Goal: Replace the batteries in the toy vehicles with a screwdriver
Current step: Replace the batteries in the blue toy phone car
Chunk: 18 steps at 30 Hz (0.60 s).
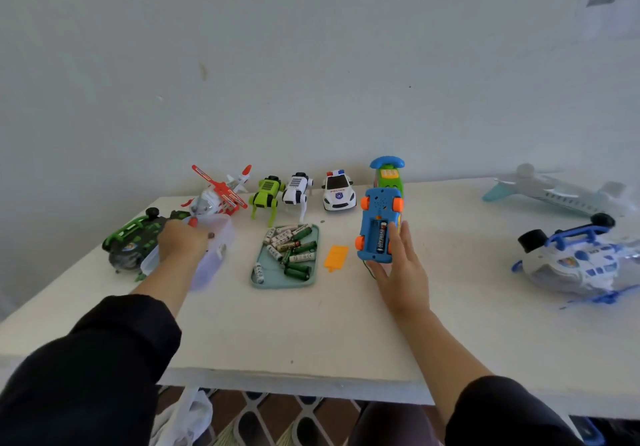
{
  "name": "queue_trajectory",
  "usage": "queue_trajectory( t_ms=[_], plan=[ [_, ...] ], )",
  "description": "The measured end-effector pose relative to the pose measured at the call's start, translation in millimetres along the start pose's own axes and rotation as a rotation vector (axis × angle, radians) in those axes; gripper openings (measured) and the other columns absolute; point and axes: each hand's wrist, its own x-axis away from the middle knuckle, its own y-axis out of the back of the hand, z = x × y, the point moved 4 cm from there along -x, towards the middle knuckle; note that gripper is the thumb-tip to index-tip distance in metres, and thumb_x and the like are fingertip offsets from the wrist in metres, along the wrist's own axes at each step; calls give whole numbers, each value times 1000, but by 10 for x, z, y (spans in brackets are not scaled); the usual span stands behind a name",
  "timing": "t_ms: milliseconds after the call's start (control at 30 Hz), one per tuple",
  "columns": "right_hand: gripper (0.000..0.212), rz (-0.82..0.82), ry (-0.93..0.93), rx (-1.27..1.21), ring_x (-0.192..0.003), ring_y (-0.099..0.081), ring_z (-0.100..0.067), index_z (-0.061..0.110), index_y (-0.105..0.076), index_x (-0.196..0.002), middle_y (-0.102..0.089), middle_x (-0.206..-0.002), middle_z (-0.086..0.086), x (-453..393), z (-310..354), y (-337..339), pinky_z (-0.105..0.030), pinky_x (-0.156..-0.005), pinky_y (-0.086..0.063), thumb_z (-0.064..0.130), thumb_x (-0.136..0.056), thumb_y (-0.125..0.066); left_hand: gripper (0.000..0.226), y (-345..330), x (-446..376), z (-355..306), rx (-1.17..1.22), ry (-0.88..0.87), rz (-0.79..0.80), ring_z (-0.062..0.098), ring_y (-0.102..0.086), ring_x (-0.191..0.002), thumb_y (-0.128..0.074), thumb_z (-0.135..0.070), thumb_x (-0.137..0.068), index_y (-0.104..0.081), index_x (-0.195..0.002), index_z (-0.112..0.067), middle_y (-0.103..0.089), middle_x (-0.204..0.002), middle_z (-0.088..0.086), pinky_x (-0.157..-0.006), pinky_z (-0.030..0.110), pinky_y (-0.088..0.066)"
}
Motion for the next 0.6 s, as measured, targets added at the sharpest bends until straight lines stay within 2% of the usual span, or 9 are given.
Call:
queue_trajectory(
  t_ms=[67,167,233,300,367,433,467,533,600],
  plan=[
    [78,53,-73,-62,-142,-24,-21,24,-13,-149,-9,-158,-5,-17,-32,-17,-37,-95,-43,22,-89,-63,41,-95,14,36,-106,-48,105,39,-61,-92,-60,-32,-90,-61,-107,5,-64,-100,25,-74,38,-44],
    [79,71,-66,-140,-145,-8,-16,36,-2,-143,-12,-158,-2,-38,-37,-33,-37,-102,-37,24,-91,-60,36,-224,56,9,-313,-165,210,35,-61,-94,-69,-28,-84,-62,-105,0,-65,-102,19,-81,39,-47],
    [80,71,-66,-183,-145,-13,-19,36,-2,-144,-20,-157,-2,-35,-47,-40,-38,-102,-37,20,-91,-60,30,-230,108,-59,-423,-217,212,35,-57,-103,-61,-19,-89,-60,-110,2,-62,-109,19,-85,38,-44],
    [86,88,-73,-194,-142,-25,-23,35,-1,-148,-25,-155,-3,-25,-88,-61,-40,-101,-42,18,-90,-61,23,-266,155,-106,-434,-249,246,32,-55,-98,-56,-12,-91,-59,-109,1,-61,-102,17,-80,35,-41],
    [85,118,-89,-203,-136,-37,-23,35,-5,-149,-31,-151,-4,-19,-121,-76,-45,-97,-46,21,-89,-63,7,-319,246,-171,-432,-299,288,26,-50,-83,-55,-6,-88,-60,-92,-3,-55,-81,9,-72,32,-38],
    [81,150,-120,-265,-126,-49,-18,35,-10,-148,-44,-143,0,-9,-113,-76,-44,-93,-49,23,-88,-63,14,-382,312,-228,-442,-332,315,26,-49,-77,-56,-3,-86,-51,-73,-7,-47,-67,5,-66,31,-36],
    [78,156,-136,-306,-119,-54,-11,34,-14,-148,-52,-135,8,-1,-98,-62,-38,-91,-50,24,-88,-62,20,-409,347,-254,-446,-338,335,26,-49,-75,-56,-3,-85,-48,-68,-9,-46,-65,4,-64,30,-36],
    [71,153,-159,-347,-101,-57,9,33,-23,-144,-59,-111,32,11,-73,-31,-16,-84,-46,23,-88,-64,19,-417,420,-310,-455,-344,352,25,-50,-71,-59,-5,-84,-50,-68,-8,-47,-65,5,-63,30,-38],
    [62,145,-156,-344,-90,-53,22,38,-30,-132,-54,-93,47,25,-48,14,-1,-73,-39,18,-86,-67,9,-413,470,-364,-431,-348,328,25,-51,-72,-61,-11,-84,-59,-83,-2,-51,-69,6,-62,30,-38]
  ],
)
